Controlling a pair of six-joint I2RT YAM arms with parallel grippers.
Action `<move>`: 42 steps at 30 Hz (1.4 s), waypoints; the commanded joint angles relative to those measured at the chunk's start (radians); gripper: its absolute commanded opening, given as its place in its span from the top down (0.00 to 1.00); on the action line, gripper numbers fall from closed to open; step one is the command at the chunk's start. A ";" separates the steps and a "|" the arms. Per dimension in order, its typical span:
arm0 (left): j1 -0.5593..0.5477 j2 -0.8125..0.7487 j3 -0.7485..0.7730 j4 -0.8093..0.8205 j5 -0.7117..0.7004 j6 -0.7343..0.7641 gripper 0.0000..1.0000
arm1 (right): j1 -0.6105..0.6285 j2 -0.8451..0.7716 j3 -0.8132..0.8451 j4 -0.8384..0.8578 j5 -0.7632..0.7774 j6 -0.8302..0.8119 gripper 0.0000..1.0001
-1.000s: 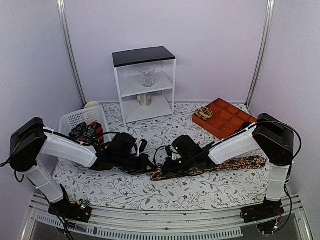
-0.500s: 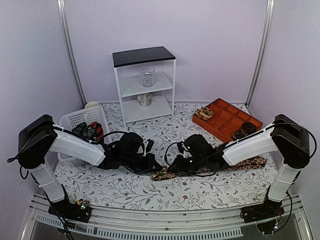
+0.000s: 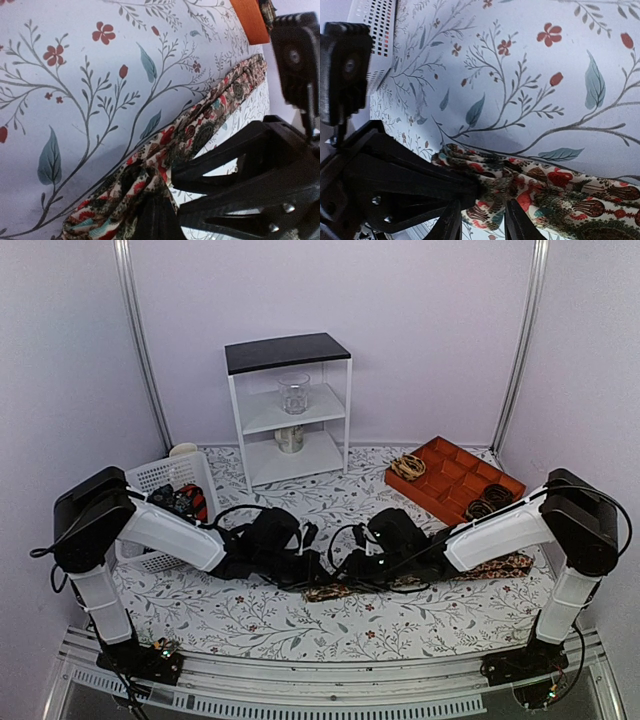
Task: Roll the ties
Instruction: Roll the tie at the center of the board.
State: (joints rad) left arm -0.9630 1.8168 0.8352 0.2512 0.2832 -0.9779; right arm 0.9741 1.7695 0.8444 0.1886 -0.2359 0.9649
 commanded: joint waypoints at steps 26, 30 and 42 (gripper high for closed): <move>-0.088 -0.318 -0.377 0.291 -0.253 0.977 0.52 | -0.007 0.129 0.049 0.047 -0.029 -0.075 0.85; -0.087 -0.252 -0.381 0.337 -0.267 1.062 0.46 | -0.009 0.134 0.043 0.057 -0.042 -0.082 0.85; -0.054 -0.190 -0.420 0.431 -0.199 1.216 0.38 | -0.020 0.131 0.029 0.079 -0.055 -0.088 0.85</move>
State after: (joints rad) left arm -1.0351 1.6047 0.4267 0.6212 0.0311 0.1589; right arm 0.9627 1.8732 0.8871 0.2386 -0.2768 0.8921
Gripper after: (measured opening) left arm 0.618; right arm 0.149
